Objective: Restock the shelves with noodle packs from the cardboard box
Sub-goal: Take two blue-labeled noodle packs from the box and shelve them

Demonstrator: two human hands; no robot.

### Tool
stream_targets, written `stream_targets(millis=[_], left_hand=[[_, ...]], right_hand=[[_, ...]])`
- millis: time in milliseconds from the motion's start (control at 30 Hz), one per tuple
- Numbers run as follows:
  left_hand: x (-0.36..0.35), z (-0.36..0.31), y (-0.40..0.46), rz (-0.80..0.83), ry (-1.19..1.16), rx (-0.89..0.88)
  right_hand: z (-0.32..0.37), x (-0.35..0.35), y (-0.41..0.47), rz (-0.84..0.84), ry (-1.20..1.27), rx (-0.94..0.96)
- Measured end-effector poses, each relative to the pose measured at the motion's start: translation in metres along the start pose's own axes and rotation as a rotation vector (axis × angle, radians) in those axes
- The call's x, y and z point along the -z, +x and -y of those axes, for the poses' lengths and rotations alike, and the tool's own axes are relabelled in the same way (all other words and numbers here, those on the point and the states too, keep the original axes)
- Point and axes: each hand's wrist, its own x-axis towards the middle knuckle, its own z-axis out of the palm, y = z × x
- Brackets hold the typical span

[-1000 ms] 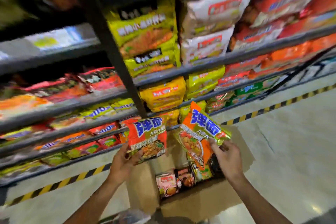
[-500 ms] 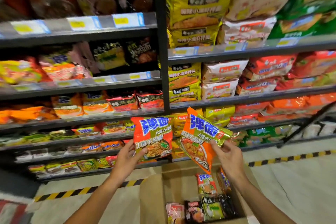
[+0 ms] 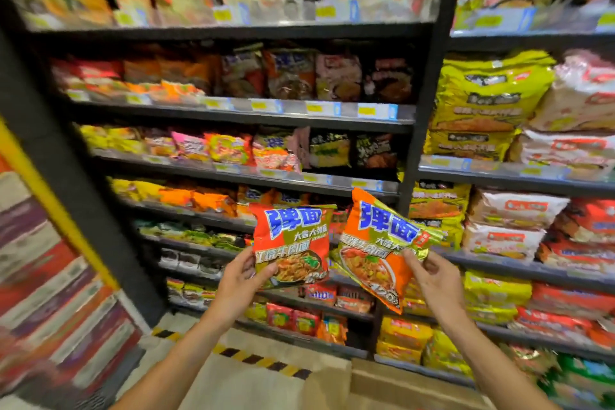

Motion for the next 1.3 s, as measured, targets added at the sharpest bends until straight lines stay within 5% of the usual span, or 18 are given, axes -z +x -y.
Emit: stream_targets(millis=[633,1300], left_hand=[[0.299,-0.027,0.094,-0.149,-0.1,-0.173],[0.277,-0.09,0.293,-0.092,-0.028,-0.356]], right_hand=[[0.142,-0.263,-0.004,-0.056,-0.025,0.199],[0.168,-0.291,0.143,-0.066,0.038,0.256]])
